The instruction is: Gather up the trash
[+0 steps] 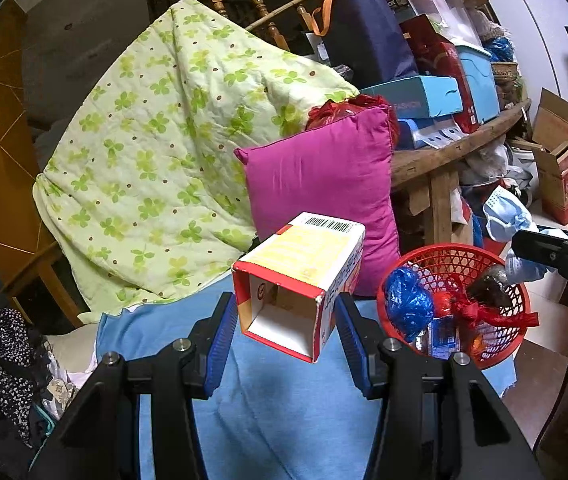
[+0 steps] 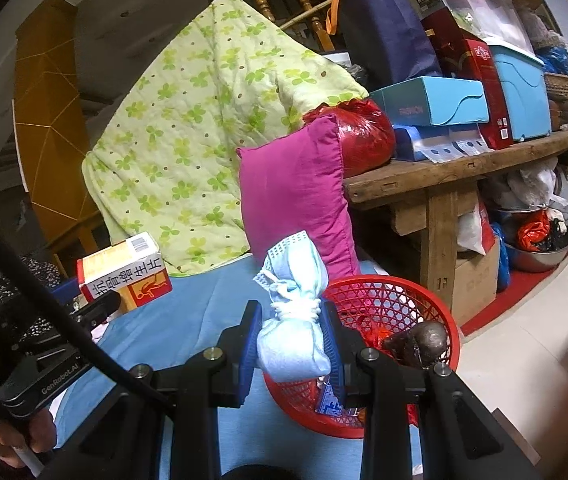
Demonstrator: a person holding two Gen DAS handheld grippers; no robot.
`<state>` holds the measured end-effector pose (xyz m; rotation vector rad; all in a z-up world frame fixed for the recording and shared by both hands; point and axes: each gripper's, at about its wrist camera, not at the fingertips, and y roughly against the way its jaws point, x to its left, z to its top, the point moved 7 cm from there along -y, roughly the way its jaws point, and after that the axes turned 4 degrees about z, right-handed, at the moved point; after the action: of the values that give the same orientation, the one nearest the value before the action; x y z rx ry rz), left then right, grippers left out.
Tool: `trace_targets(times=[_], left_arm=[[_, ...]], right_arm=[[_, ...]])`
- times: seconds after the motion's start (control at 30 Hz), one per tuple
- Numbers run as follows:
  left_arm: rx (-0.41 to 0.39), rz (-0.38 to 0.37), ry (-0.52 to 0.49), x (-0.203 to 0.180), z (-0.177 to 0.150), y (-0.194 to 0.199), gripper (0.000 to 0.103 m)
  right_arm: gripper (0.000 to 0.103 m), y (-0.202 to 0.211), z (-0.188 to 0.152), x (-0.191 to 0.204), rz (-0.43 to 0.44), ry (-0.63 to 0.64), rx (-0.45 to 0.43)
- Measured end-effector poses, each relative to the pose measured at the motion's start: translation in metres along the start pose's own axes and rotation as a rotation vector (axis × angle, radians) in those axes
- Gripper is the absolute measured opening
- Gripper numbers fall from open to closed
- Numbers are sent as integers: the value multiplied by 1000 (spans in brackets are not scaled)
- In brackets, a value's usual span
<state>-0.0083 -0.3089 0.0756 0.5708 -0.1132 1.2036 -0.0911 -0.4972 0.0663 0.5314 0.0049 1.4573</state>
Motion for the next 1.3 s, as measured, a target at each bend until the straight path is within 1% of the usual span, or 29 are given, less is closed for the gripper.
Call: trace_targets(times=[0.7,1.3], left_arm=[[9,-44,-3,-16,-1,-8,52],[32,-77,-11,-29,-4,-22,52]], right_arm=[[32,-4,-1,-16,-24,-31,5],[32,-18,-9,-28,-40,-50,36]])
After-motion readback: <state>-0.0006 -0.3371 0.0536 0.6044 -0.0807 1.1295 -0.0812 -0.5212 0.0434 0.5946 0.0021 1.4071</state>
